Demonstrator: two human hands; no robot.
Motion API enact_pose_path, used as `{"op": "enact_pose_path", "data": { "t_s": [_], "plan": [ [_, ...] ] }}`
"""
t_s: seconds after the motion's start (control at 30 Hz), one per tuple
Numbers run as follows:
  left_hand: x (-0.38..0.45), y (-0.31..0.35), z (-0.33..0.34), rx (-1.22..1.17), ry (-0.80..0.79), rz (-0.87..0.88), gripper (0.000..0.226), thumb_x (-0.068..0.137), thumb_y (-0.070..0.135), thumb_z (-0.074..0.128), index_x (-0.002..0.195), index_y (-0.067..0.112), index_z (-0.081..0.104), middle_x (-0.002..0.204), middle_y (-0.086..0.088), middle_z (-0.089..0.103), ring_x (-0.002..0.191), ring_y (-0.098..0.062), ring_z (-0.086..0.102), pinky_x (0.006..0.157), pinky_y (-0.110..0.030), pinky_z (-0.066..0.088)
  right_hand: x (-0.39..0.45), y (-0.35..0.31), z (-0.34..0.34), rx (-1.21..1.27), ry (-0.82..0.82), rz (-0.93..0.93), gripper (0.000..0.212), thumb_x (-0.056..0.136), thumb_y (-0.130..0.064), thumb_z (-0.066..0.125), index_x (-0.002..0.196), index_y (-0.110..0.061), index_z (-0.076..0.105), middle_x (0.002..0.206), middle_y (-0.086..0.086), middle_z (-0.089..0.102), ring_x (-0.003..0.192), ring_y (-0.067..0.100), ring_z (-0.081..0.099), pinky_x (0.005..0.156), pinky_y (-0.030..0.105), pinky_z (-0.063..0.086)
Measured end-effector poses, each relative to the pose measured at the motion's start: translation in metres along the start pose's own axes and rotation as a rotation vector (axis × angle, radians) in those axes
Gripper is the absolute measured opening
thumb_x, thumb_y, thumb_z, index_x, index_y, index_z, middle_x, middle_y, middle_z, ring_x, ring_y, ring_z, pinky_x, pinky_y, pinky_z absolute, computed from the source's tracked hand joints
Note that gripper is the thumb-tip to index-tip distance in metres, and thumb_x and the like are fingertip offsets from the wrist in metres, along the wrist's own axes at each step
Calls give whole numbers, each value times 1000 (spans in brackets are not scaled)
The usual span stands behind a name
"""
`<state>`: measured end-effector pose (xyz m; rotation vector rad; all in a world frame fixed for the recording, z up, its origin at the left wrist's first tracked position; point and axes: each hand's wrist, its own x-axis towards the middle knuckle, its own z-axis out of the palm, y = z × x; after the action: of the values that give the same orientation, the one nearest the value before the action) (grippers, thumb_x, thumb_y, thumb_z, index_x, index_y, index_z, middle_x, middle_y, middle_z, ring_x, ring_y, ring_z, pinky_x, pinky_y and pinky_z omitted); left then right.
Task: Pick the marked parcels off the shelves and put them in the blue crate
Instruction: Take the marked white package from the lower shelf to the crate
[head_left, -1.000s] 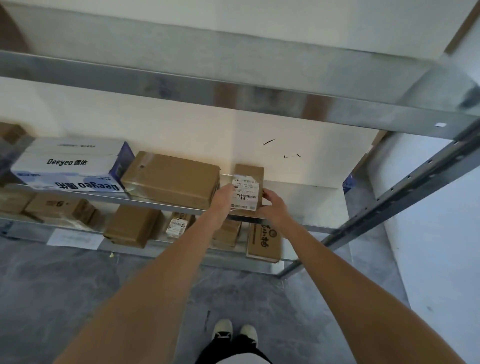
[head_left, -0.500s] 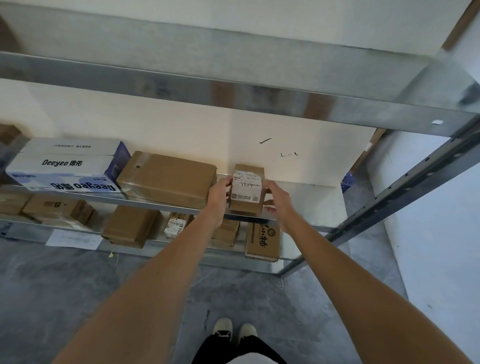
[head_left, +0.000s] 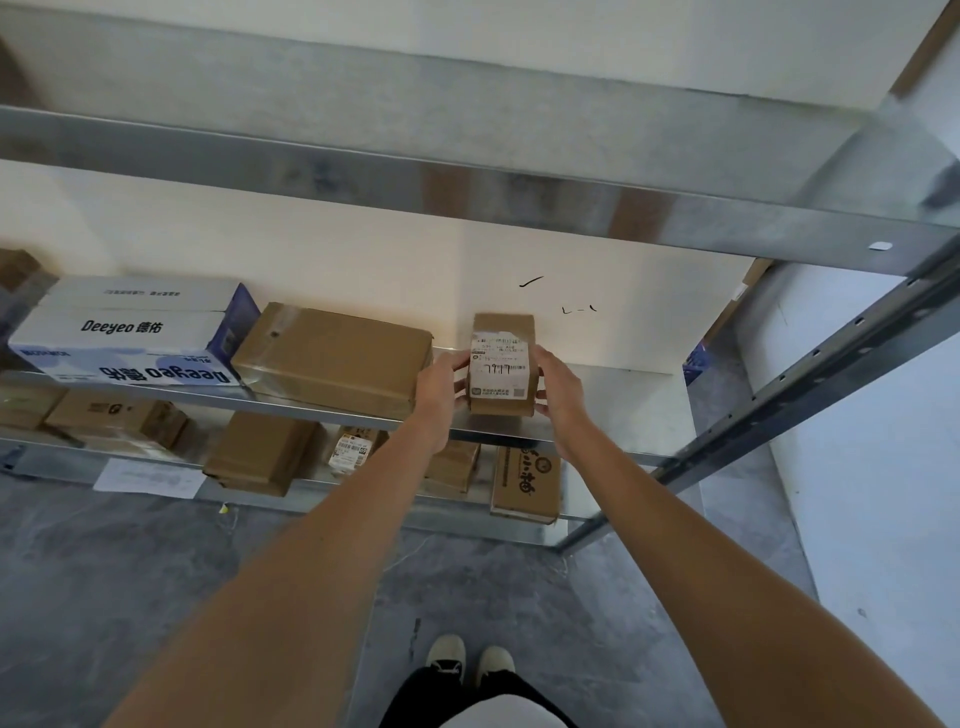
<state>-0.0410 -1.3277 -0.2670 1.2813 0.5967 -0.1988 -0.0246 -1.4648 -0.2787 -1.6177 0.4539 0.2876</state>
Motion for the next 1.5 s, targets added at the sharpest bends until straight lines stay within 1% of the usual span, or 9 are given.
{"op": "enact_pose_path", "data": {
  "t_s": [0.23, 0.37, 0.5, 0.67, 0.83, 0.97, 1.2, 1.37, 1.5],
  "plan": [
    [3, -15, 12, -70, 37, -39, 32, 101, 18, 35, 100, 15, 66, 91, 0, 69, 88, -13, 63, 67, -23, 53, 5, 20, -5, 35, 39, 67, 30, 101, -43, 43, 121, -24, 54, 108, -1, 62, 97, 15, 56, 82, 29, 47],
    [6, -22, 18, -9, 17, -49, 32, 101, 19, 35, 86, 17, 63, 84, 1, 68, 81, -14, 61, 75, -28, 53, 8, 28, -9, 54, 33, 103, 33, 101, -43, 44, 126, -23, 52, 99, -3, 62, 91, 14, 58, 72, 27, 48],
    [1, -18, 17, 200, 2, 49, 23, 102, 22, 38, 92, 17, 58, 84, 7, 62, 78, -7, 57, 53, -13, 45, 11, 35, -6, 4, 43, 96, 38, 100, -39, 47, 132, -19, 49, 110, 0, 62, 93, 14, 62, 66, 21, 51],
    [10, 18, -31, 131, 184, 270, 21, 99, 12, 46, 110, 7, 64, 91, 3, 64, 83, -12, 61, 64, -13, 49, 9, 33, 17, -299, 486, -381, 30, 97, -31, 50, 120, -13, 53, 122, 3, 51, 109, 18, 49, 87, 39, 52],
    [38, 63, -109, 191, 485, 384, 19, 96, 17, 48, 97, 12, 67, 90, 2, 60, 89, -13, 53, 77, -26, 43, -4, 8, 74, -404, 271, -639, 29, 97, -28, 51, 121, -12, 54, 121, 5, 52, 107, 19, 52, 83, 28, 44],
    [59, 66, -177, 467, 540, 406, 25, 95, 30, 51, 84, 11, 63, 76, -10, 58, 65, -8, 46, 61, -25, 37, -3, 16, 123, -413, 147, -523, 37, 98, -35, 49, 129, -15, 48, 128, 3, 51, 114, 16, 49, 91, 30, 42],
    [91, 58, -232, 626, 294, 344, 28, 101, 34, 44, 99, 9, 57, 69, 2, 48, 66, -16, 47, 53, -22, 34, 4, 28, 182, -248, 374, -201, 40, 96, -34, 54, 129, -11, 50, 124, 4, 55, 109, 17, 53, 87, 28, 42],
    [94, 62, -237, 600, 219, 172, 52, 102, 41, 39, 143, 10, 36, 116, -2, 48, 110, -20, 44, 101, -42, 36, -1, 36, 194, -172, 302, -29, 44, 98, -40, 52, 129, -9, 48, 110, 2, 60, 89, 10, 56, 74, 23, 44],
    [112, 62, -249, 419, 251, -10, 46, 102, 34, 35, 138, 7, 44, 130, -8, 51, 108, -21, 44, 105, -41, 36, -3, 39, 188, -156, 203, 45, 46, 100, -47, 44, 129, -12, 48, 111, 2, 59, 98, 15, 56, 81, 29, 42]
  ]
}}
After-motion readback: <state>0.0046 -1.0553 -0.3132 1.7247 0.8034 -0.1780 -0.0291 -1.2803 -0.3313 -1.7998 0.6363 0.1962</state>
